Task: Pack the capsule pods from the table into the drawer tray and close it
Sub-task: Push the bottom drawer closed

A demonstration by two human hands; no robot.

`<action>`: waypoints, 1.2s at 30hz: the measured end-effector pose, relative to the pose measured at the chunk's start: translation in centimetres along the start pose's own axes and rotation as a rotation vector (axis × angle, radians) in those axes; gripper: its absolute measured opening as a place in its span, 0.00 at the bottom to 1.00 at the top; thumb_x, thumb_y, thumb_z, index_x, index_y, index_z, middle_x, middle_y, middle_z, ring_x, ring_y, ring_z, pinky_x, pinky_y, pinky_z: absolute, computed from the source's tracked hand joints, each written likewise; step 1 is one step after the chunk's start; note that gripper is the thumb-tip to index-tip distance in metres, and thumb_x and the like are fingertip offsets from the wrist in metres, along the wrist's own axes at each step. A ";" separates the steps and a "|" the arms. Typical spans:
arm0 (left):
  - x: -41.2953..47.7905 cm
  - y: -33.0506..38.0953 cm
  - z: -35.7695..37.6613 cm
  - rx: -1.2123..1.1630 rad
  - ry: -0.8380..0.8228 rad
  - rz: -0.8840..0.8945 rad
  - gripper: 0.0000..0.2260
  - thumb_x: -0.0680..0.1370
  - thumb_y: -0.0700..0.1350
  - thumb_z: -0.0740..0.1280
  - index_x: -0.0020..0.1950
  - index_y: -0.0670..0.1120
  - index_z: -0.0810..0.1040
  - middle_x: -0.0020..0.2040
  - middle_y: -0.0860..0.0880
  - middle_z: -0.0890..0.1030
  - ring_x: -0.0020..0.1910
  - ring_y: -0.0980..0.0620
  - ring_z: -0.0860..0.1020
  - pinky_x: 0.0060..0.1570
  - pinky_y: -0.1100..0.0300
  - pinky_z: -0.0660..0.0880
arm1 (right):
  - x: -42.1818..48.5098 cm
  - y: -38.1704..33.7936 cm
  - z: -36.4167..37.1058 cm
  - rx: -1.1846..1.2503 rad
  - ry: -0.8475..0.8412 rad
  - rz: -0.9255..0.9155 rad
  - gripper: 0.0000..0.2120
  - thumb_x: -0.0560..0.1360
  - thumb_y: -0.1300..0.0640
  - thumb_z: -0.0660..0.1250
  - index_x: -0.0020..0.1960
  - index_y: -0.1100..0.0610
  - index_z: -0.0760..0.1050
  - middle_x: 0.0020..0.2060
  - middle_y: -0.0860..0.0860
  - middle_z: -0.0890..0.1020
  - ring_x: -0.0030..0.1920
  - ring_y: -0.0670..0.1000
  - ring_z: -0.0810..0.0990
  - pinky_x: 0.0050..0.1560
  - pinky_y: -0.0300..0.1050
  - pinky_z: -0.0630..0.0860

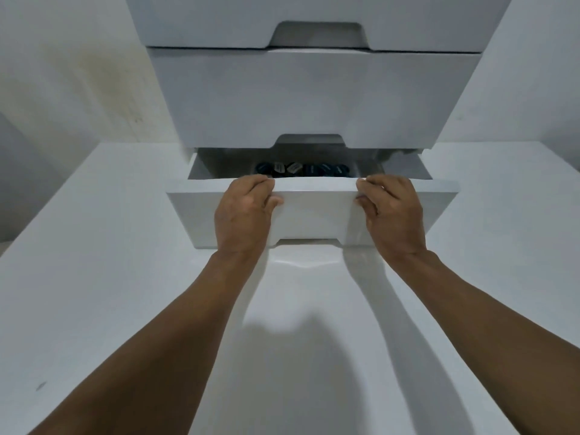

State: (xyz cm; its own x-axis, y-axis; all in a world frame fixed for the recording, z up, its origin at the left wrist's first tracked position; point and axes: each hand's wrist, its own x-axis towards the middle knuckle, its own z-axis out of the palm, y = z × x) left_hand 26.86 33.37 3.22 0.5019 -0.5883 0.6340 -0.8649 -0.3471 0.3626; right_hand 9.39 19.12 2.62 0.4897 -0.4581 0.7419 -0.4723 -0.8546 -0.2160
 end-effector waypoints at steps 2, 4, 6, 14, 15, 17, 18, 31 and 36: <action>0.9 -0.2 0.6 0.001 -0.005 -0.005 0.13 0.73 0.43 0.72 0.56 0.41 0.82 0.54 0.43 0.82 0.53 0.46 0.79 0.53 0.55 0.76 | 0.8 0.6 0.7 -0.010 0.005 -0.003 0.11 0.70 0.66 0.73 0.52 0.65 0.82 0.49 0.60 0.83 0.50 0.62 0.80 0.52 0.51 0.78; 1.9 -0.5 1.1 0.000 -0.019 -0.012 0.13 0.72 0.43 0.73 0.56 0.41 0.82 0.54 0.44 0.82 0.54 0.45 0.79 0.53 0.55 0.76 | 1.6 1.0 1.3 -0.022 0.007 -0.010 0.11 0.70 0.66 0.73 0.52 0.64 0.82 0.49 0.59 0.83 0.50 0.61 0.80 0.52 0.46 0.76; 2.9 -0.9 1.5 0.002 -0.031 -0.018 0.13 0.72 0.43 0.73 0.55 0.41 0.82 0.54 0.44 0.82 0.55 0.45 0.78 0.52 0.55 0.76 | 2.4 1.2 2.0 -0.010 0.010 -0.013 0.10 0.70 0.68 0.73 0.51 0.64 0.82 0.48 0.58 0.83 0.50 0.61 0.79 0.51 0.44 0.75; 5.6 -2.1 2.4 0.198 -0.043 0.145 0.41 0.69 0.52 0.73 0.75 0.40 0.57 0.75 0.40 0.59 0.75 0.40 0.57 0.72 0.48 0.59 | 4.7 3.3 3.0 -0.146 -0.142 0.018 0.37 0.72 0.53 0.72 0.75 0.58 0.59 0.75 0.61 0.58 0.75 0.64 0.57 0.73 0.57 0.57; 6.1 -2.3 2.2 0.235 -0.065 0.157 0.45 0.69 0.54 0.73 0.76 0.40 0.52 0.77 0.39 0.54 0.76 0.40 0.52 0.73 0.46 0.55 | 5.1 3.6 2.9 -0.175 -0.174 0.009 0.42 0.71 0.50 0.72 0.77 0.58 0.54 0.76 0.60 0.54 0.76 0.63 0.53 0.74 0.57 0.53; 6.8 -2.8 2.1 0.265 -0.084 0.160 0.48 0.69 0.57 0.72 0.76 0.39 0.47 0.77 0.39 0.50 0.76 0.40 0.48 0.73 0.45 0.50 | 6.0 4.3 2.8 -0.202 -0.205 0.001 0.47 0.70 0.44 0.72 0.78 0.58 0.49 0.77 0.59 0.51 0.77 0.62 0.48 0.74 0.58 0.50; 7.0 -3.1 2.0 0.264 -0.085 0.161 0.49 0.69 0.58 0.72 0.76 0.38 0.47 0.77 0.39 0.49 0.76 0.40 0.48 0.73 0.45 0.50 | 6.2 4.6 2.8 -0.211 -0.211 -0.002 0.49 0.69 0.41 0.71 0.78 0.59 0.48 0.77 0.59 0.50 0.77 0.62 0.48 0.74 0.59 0.51; 8.8 -5.6 4.1 0.325 -0.044 0.224 0.47 0.71 0.63 0.66 0.76 0.37 0.45 0.77 0.38 0.49 0.76 0.42 0.46 0.74 0.45 0.49 | 7.1 7.4 5.2 -0.250 -0.094 -0.127 0.47 0.72 0.34 0.64 0.77 0.62 0.50 0.76 0.62 0.54 0.76 0.63 0.50 0.74 0.63 0.54; 8.9 -6.2 4.3 0.318 -0.041 0.248 0.45 0.74 0.66 0.59 0.76 0.37 0.45 0.77 0.37 0.49 0.76 0.45 0.43 0.74 0.47 0.44 | 7.0 8.0 5.9 -0.256 -0.062 -0.160 0.46 0.73 0.34 0.63 0.76 0.64 0.53 0.75 0.64 0.56 0.76 0.66 0.52 0.73 0.65 0.56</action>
State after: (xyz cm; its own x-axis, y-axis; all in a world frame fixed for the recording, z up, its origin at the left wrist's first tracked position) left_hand 36.70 27.15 3.74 0.2839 -0.7089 0.6456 -0.9177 -0.3960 -0.0312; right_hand 13.38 7.68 2.32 0.6132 -0.3432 0.7115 -0.5507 -0.8315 0.0735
